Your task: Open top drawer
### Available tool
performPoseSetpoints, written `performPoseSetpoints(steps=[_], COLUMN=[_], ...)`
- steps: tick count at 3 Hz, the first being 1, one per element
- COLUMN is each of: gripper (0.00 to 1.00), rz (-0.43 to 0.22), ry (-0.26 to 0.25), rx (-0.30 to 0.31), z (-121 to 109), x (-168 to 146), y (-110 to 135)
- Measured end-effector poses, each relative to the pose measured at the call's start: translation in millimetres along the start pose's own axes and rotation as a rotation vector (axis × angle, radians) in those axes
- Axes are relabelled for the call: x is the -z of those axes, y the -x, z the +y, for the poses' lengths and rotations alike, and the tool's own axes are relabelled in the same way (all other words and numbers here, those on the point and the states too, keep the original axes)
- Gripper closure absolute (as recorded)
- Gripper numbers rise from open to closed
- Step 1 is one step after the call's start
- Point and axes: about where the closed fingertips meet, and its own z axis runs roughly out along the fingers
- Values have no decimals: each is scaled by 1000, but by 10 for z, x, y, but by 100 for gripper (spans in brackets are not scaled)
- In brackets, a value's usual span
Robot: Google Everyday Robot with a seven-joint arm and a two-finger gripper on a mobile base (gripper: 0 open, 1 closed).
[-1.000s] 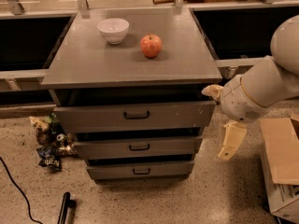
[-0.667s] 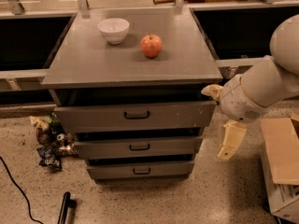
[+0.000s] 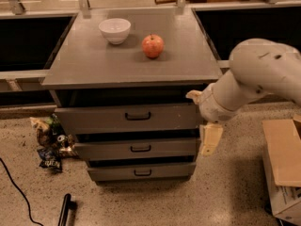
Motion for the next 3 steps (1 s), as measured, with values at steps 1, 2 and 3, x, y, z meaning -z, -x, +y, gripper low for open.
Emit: performPoseSetpoints(steps=[1,2,3], gripper=[0,0,0], rz=[-6,-15,-28], ry=[-3,5,-4], rx=[25,7,-19], z=[-217,-386,-559], x=[-419,-841,-1084], y=[-95,-204,-290])
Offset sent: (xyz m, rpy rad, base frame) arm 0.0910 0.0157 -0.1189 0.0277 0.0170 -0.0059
